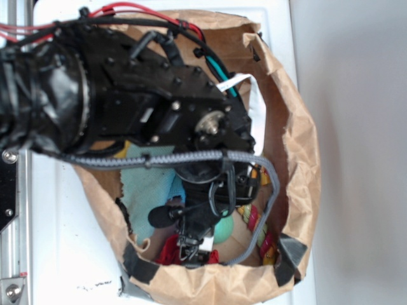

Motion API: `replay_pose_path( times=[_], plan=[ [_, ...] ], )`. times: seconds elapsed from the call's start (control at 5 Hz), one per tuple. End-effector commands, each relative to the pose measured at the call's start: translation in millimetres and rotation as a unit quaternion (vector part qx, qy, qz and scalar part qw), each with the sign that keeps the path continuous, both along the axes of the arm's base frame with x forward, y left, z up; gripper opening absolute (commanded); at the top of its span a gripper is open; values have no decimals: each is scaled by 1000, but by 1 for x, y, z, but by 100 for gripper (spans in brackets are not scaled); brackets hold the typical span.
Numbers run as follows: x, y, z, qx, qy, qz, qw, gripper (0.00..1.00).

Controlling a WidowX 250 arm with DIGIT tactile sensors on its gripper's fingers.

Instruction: Grab the green ball.

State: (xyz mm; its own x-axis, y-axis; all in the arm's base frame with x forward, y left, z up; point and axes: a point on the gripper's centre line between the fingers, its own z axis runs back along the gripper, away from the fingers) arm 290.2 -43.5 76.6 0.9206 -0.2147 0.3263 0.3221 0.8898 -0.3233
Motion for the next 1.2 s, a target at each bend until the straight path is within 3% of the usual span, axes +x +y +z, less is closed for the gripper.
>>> replay_pose_path(
  times=[0.0,0.2,0.6,1.0],
  plan=[
    [9,6,6,13,-10,15,1000,100],
    [6,-3,3,8,16,27,999,100],
    [8,-6,6,-22,124,177,976,100],
    [13,-5,11,-16,151,261,953,100]
  ],
)
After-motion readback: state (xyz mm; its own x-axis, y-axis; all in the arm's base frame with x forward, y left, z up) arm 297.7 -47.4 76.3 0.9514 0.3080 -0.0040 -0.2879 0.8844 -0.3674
